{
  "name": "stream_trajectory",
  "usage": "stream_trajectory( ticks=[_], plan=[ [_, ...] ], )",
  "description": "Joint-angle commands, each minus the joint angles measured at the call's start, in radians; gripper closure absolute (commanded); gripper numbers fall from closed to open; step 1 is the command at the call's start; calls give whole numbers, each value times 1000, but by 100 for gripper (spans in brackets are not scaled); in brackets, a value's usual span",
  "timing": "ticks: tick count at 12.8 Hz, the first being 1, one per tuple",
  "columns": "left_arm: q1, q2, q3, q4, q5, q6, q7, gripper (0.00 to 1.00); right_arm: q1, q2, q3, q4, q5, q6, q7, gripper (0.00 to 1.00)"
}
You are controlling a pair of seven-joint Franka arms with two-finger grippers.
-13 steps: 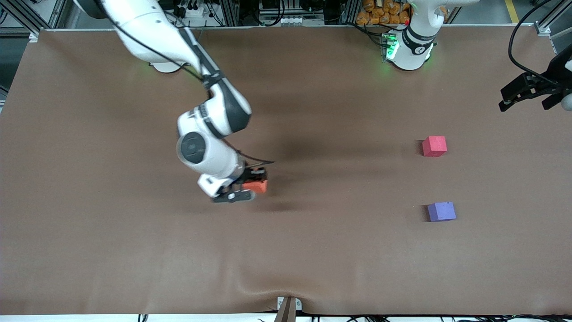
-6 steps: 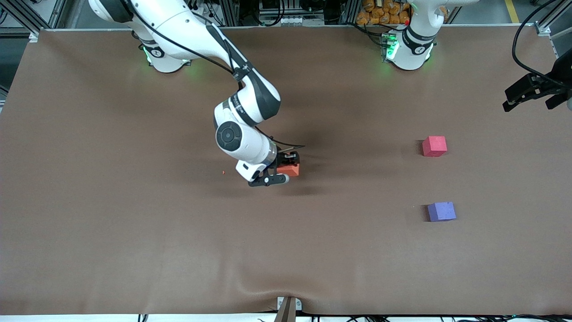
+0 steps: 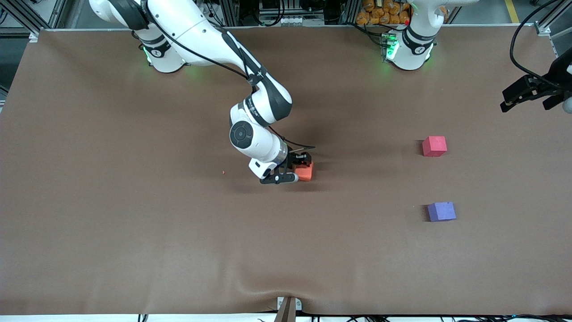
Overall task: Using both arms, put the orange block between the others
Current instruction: 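Carry the orange cube to mid-table with the right gripper and release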
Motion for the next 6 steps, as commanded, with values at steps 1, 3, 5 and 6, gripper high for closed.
stream_trajectory(
  ticks=[1, 3, 5, 6],
  plan=[
    [1, 11, -6, 0, -7, -1, 7, 0, 30, 25, -15, 39, 55, 9, -3, 14],
    [-2, 20, -9, 0, -7, -1, -2, 0, 18, 19, -21, 40, 53, 8, -11, 5],
    [-9, 32, -12, 0, -7, -1, -13, 0, -4, -7, -23, 39, 41, -4, -14, 0],
    [-7, 46, -24, 0, -7, -1, -18, 0, -25, -25, -29, 31, 36, -14, -15, 0]
  ],
)
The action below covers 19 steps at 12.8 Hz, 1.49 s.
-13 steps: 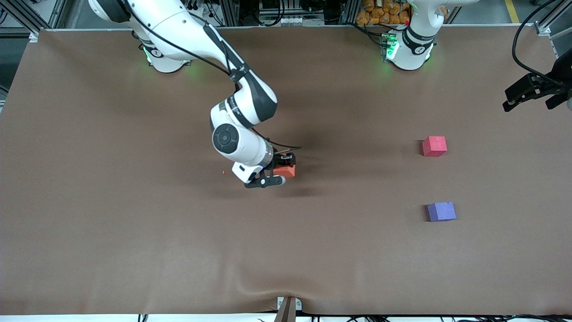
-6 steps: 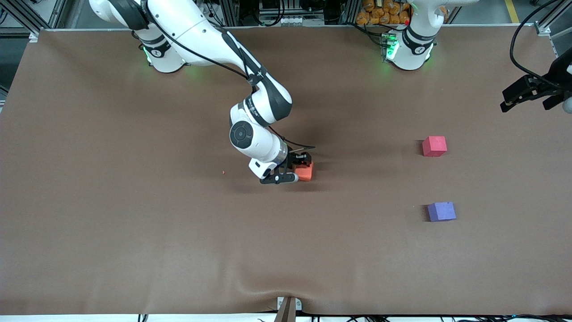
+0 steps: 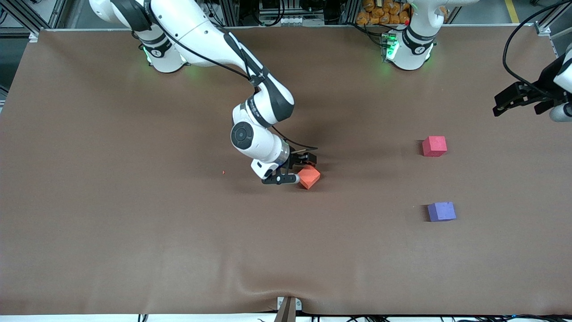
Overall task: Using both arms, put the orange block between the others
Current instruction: 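Carry the orange cube to mid-table with the right gripper and release, then lower the left gripper onto the orange cube while the right gripper retracts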
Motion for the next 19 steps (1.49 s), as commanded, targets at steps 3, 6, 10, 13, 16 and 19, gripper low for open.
stream_trajectory(
  ticks=[3, 6, 10, 13, 16, 19],
  plan=[
    [-11, 68, -54, 14, -9, 10, -60, 0, -139, -136, -10, -3, -95, -254, -8, 0],
    [-28, 142, -133, 19, -1, 69, -261, 0, -257, -306, -9, 5, -361, -577, -8, 0],
    [-164, 277, -149, 86, -1, 134, -624, 0, -423, -470, -9, 3, -422, -816, -17, 0],
    [-270, 386, -144, 144, 20, 134, -826, 0, -498, -559, -3, 0, -543, -903, -84, 0],
    [-357, 476, -146, 169, 99, 149, -976, 0, -599, -628, -3, 0, -548, -980, -231, 0],
    [-423, 599, -140, 233, 99, 244, -1180, 0, -653, -676, -7, 3, -621, -1028, -258, 0]
  ],
)
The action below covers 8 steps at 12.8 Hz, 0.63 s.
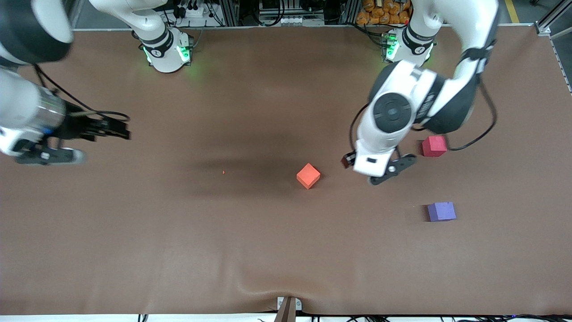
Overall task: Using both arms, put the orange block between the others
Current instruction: 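Lower the left gripper onto the orange cube while the right gripper retracts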
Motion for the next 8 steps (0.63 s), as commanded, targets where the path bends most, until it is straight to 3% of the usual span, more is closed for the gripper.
stream_trajectory(
  ticks=[1, 5, 8],
  plan=[
    [-60, 125, 17, 98, 27, 74, -171, 0, -27, -60, 17, -33, -113, -8, -73, 0],
    [-137, 251, 56, 142, 31, 221, -315, 0, -51, -82, -16, -30, -118, -18, -146, 0],
    [-224, 310, 125, 150, 30, 255, -345, 0, -63, -85, -16, -41, -118, -46, -143, 0]
  ],
)
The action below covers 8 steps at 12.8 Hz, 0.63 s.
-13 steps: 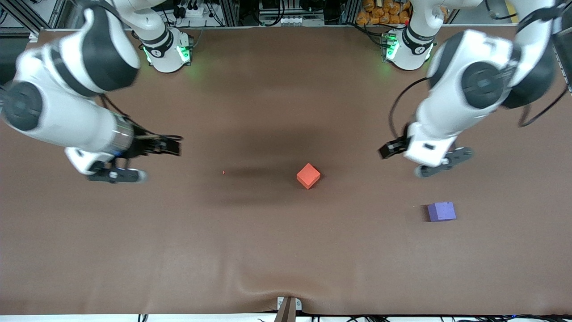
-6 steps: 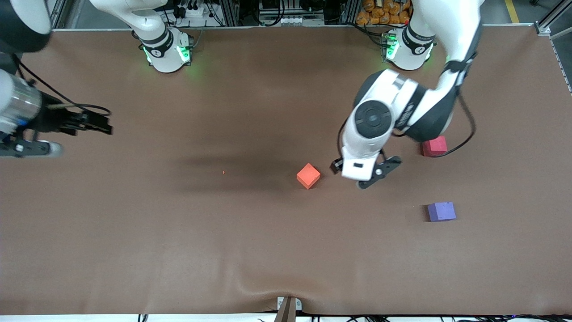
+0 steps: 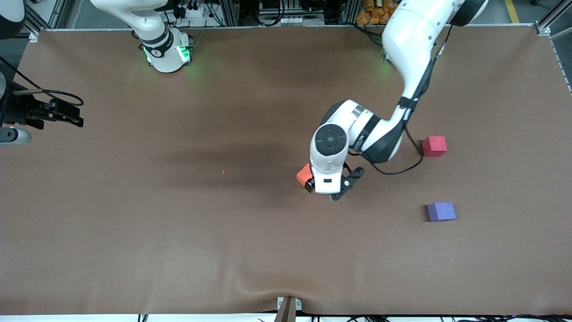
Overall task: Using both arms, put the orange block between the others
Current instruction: 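Lower the left gripper onto the orange cube while the right gripper retracts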
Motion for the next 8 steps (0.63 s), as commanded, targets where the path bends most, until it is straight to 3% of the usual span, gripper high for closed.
stream_trajectory(
  ticks=[1, 8],
  plan=[
    [-54, 56, 39, 45, 24, 15, -31, 0, -32, -26, 13, -32, -16, -39, -11, 0],
    [-70, 105, 35, 40, 21, 54, -28, 0, -37, -34, 16, -21, -12, -64, -9, 0]
  ],
)
